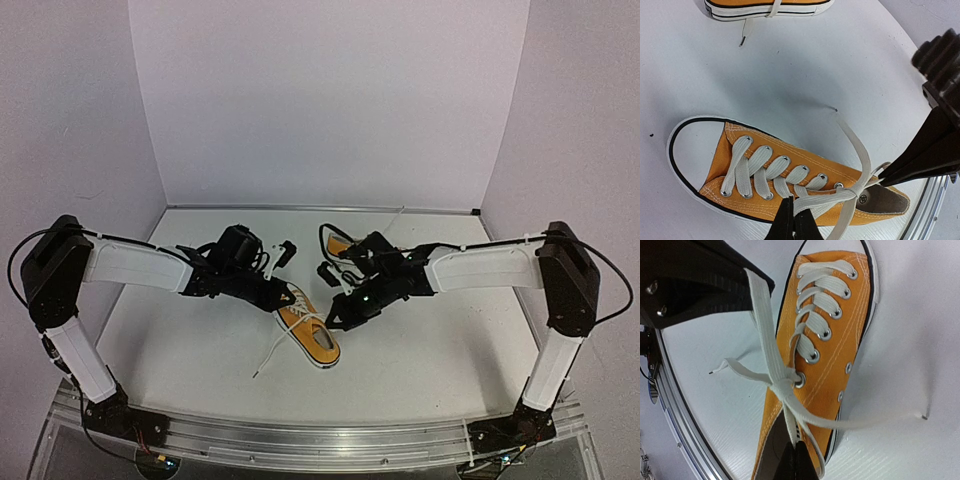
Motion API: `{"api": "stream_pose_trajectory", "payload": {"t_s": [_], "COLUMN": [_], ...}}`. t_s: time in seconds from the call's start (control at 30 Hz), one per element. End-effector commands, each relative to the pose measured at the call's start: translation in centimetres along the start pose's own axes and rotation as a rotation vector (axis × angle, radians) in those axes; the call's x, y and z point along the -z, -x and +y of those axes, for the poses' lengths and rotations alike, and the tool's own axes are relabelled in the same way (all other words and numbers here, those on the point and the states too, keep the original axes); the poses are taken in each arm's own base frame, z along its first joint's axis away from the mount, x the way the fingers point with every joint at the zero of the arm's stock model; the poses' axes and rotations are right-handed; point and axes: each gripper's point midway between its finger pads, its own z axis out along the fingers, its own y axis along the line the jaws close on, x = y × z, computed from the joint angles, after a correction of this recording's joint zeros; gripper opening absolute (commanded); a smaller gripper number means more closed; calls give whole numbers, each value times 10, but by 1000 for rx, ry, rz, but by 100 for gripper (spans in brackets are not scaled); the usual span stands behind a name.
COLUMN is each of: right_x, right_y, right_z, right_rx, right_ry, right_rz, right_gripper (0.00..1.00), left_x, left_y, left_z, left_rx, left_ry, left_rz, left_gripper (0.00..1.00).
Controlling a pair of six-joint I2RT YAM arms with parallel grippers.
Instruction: Tie the shoes
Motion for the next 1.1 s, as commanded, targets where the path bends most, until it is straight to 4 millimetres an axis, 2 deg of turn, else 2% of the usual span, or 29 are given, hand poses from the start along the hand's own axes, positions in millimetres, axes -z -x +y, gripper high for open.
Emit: {"api": "stream_pose_trajectory", "payload": {"t_s": [0.0,0.23,0.67,0.73,0.87,1.0,1.07], "right_x": [26,28,32,30,30,29,28], "right_y": [-8,-32,-48,-48,-34,-22,-20], "right_z": [-2,-14,-27,-25,-12,-3,-1], "right_rx": [4,-19,-38,-35,-16,5,10], "right_ry": [-43,-65,-81,-66,-14,17,26], "right_rz": [-31,9,37,42,21,9,9], "right_gripper": [0,0,0,0,0,0,0], "left_x": [9,15,18,16,11,7,9], "left_y": [16,16,16,17,17,7,3], "left_z": [10,24,45,42,20,7,6], "left_rx": [-7,18,70,63,2,-62,-73], "left_ry": [44,77,114,96,13,-16,-21], "left_rz": [-56,-59,-59,-59,-52,-5,8], "left_gripper": [0,0,0,0,0,0,3]}}
